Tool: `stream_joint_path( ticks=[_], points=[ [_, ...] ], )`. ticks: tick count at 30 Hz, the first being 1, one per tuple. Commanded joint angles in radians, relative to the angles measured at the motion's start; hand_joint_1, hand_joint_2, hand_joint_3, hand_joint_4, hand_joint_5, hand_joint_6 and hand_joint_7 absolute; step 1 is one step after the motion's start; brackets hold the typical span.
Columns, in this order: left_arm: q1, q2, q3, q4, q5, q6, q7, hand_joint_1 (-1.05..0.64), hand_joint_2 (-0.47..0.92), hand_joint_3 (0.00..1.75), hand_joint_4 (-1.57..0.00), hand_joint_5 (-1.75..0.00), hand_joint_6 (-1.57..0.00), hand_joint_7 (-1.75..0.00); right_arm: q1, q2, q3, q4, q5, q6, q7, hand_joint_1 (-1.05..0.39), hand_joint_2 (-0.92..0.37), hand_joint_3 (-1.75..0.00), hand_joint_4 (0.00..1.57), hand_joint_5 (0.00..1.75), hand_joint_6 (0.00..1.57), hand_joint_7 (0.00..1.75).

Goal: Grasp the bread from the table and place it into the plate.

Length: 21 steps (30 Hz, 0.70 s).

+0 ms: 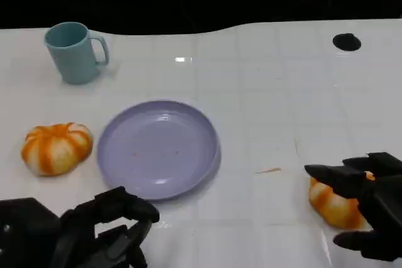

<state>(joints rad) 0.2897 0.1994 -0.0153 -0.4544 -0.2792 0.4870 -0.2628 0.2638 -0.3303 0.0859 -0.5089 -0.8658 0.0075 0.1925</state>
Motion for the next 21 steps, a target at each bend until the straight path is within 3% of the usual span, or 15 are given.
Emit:
stream_joint_path(
  ticks=[1,9,21],
  points=[
    [0.008,0.008,0.003,-0.018,0.004,0.015,0.007,-0.38,0.92,0.48,-0.63,-1.75,-0.61,-1.28,-0.029,-0.028,0.012,-0.010,-0.049,0.033,0.043,-0.37,-0.70,0.00,0.00,0.55,0.34,0.00],
    [0.008,0.013,-0.001,-0.009,0.019,-0.008,-0.005,-0.39,0.92,0.49,-0.62,-1.75,-0.62,-1.28,-0.073,-0.045,0.033,0.050,-0.073,0.054,0.083,-0.36,-0.71,0.00,0.00,0.46,0.32,0.00],
    [0.011,0.006,-0.002,-0.019,0.022,0.001,0.002,-0.39,0.92,0.49,-0.62,-1.75,-0.61,-1.27,-0.187,-0.058,0.089,0.250,-0.073,0.097,0.113,-0.40,-0.80,-0.02,0.04,0.44,0.33,0.01]
  ],
)
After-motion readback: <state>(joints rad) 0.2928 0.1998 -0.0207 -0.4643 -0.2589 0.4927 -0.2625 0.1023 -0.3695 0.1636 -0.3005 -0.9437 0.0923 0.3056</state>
